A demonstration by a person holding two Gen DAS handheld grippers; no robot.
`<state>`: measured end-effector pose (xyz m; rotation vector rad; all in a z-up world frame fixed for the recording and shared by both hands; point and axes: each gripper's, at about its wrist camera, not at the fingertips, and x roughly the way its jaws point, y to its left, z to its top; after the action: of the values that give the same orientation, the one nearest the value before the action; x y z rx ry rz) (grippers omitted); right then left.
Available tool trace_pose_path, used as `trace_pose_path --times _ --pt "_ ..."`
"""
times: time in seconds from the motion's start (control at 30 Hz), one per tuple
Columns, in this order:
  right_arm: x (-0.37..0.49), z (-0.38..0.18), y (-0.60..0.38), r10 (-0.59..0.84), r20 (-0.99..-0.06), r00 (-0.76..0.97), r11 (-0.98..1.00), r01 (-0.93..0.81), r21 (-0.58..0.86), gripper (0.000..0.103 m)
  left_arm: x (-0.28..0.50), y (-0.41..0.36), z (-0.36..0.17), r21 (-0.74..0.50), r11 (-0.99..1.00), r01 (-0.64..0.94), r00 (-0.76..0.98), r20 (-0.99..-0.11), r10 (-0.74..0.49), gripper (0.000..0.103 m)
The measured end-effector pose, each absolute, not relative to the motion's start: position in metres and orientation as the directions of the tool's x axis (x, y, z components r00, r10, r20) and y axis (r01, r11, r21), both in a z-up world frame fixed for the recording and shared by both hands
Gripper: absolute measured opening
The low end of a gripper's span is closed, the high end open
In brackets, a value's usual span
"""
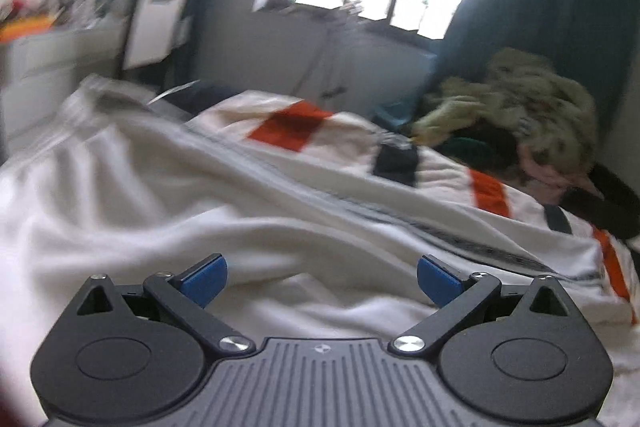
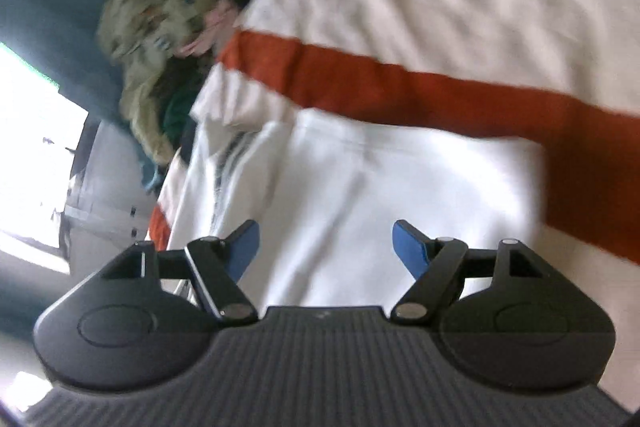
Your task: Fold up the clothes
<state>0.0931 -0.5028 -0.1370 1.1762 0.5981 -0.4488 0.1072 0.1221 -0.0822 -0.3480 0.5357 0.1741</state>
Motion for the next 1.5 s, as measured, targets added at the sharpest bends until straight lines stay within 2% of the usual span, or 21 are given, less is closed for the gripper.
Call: trace_pose_path --times 0.2,0.33,0.43,0.57,0.63,0.77,0.8,0.87,0.97,1.03,1.07,1.13,1.2,1.3,1.37,1.5 --pt "0.047 -0.149 -0.513 -0.116 -0.713 0.691 0.182 0.721 0.669 0.076 0.042 0.212 -0.065 -0.45 0.752 -0.481 0.817 -0.541 0.199 0.102" --pt "0.031 -0.155 -0.519 -0.186 -0.739 0.647 0.125 0.762 0.636 0.076 -0.009 0.271 -0.062 -0.565 0.558 -0.608 0.782 -0.549 0.296 0.102" --pt "0.034 -0.168 -0.522 -0.136 -0.749 0.648 0.102 0.761 0.64 0.075 -0.03 0.303 -0.066 -0.646 0.433 -0.629 0.775 -0.562 0.288 0.102" --pt "0.042 -0.183 -0.523 -0.04 -0.737 0.675 0.059 0.738 0.673 0.075 -0.042 0.322 -0.063 -0.621 0.383 -0.684 0.729 -0.568 0.383 0.103" --pt "0.047 -0.182 -0.521 -0.029 -0.727 0.686 0.079 0.726 0.683 0.074 -0.042 0.33 -0.07 -0.635 0.348 -0.69 0.723 -0.583 0.37 0.103" --pt "0.06 -0.181 -0.516 0.02 -0.706 0.708 0.11 0.7 0.705 0.06 -0.032 0.343 -0.087 -0.669 0.316 -0.673 0.74 -0.611 0.282 0.101" --pt "0.062 -0.18 -0.516 0.021 -0.71 0.704 0.115 0.704 0.701 0.055 -0.028 0.344 -0.091 -0.675 0.32 -0.665 0.747 -0.613 0.259 0.098" --pt "0.067 -0.179 -0.515 0.017 -0.72 0.694 0.125 0.713 0.69 0.029 -0.018 0.347 -0.1 -0.676 0.314 -0.666 0.744 -0.633 0.213 0.093" --pt "0.075 -0.178 -0.514 0.008 -0.731 0.682 0.149 0.722 0.676 0.019 -0.005 0.352 -0.114 -0.676 0.297 -0.675 0.732 -0.664 0.152 0.082" --pt "0.08 -0.177 -0.514 0.0 -0.738 0.675 0.166 0.728 0.666 0.013 -0.003 0.353 -0.12 -0.678 0.273 -0.682 0.727 -0.669 0.153 0.071" --pt "0.081 -0.176 -0.514 -0.005 -0.74 0.673 0.171 0.729 0.662 0.011 -0.005 0.354 -0.12 -0.686 0.263 -0.679 0.732 -0.663 0.16 0.066" --pt "0.081 -0.173 -0.514 -0.02 -0.737 0.676 0.174 0.728 0.663 0.009 -0.014 0.354 -0.12 -0.737 0.233 -0.635 0.772 -0.614 0.164 0.045" --pt "0.08 -0.169 -0.514 -0.042 -0.722 0.691 0.181 0.716 0.675 0.007 -0.026 0.351 -0.116 -0.77 0.218 -0.599 0.8 -0.563 0.208 0.043" --pt "0.076 -0.158 -0.513 -0.075 -0.683 0.727 0.211 0.681 0.702 0.006 -0.037 0.347 -0.107 -0.787 0.233 -0.571 0.815 -0.51 0.275 0.032" --pt "0.072 -0.152 -0.513 -0.09 -0.662 0.744 0.221 0.663 0.715 0.006 -0.038 0.349 -0.107 -0.787 0.225 -0.575 0.813 -0.517 0.269 0.018" --pt "0.065 -0.146 -0.512 -0.104 -0.632 0.768 0.222 0.638 0.738 0.006 -0.045 0.358 -0.11 -0.798 0.198 -0.569 0.817 -0.52 0.249 0.01"
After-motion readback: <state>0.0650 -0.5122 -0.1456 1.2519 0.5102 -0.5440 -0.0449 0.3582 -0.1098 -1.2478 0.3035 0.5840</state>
